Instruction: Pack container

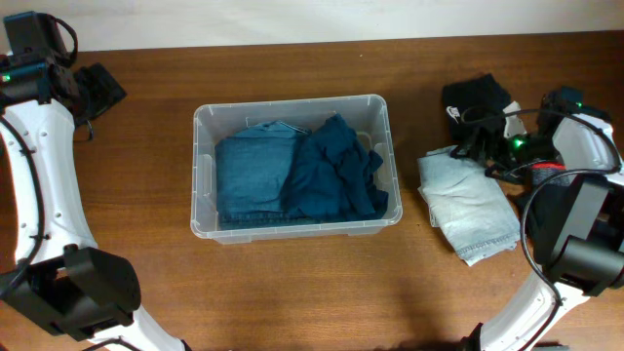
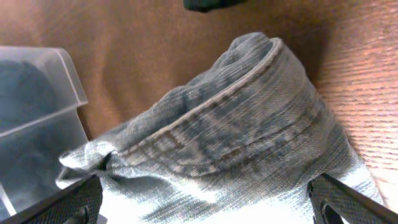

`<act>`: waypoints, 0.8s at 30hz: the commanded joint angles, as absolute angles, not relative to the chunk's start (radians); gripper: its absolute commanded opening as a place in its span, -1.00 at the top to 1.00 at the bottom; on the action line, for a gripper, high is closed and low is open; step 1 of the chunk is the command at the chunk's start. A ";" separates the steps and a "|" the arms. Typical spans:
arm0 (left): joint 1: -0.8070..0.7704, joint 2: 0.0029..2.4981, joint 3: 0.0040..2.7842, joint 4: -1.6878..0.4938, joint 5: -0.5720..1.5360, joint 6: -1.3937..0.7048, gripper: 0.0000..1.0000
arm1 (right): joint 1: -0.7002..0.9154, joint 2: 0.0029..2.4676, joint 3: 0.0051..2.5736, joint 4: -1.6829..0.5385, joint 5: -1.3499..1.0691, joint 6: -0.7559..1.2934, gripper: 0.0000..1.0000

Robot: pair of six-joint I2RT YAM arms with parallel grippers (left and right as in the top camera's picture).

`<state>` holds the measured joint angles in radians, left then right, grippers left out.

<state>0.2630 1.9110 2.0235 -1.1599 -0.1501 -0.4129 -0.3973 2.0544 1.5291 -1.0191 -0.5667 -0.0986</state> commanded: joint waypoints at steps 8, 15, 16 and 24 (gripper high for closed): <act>0.263 1.915 2.030 -1.161 -0.154 -0.426 -0.99 | -0.431 2.067 1.552 -1.060 -0.438 -0.290 -0.97; 0.263 1.915 2.030 -1.161 -0.155 -0.426 -0.99 | -0.440 2.067 1.552 -1.115 -0.409 -0.162 -0.96; 0.263 1.915 2.030 -1.161 -0.155 -0.426 -0.99 | -0.440 2.065 1.552 -1.114 -0.415 -0.140 -0.97; 0.263 1.915 2.030 -1.161 -0.154 -0.426 -0.99 | -0.440 1.975 1.602 -1.154 -0.413 -0.073 -0.97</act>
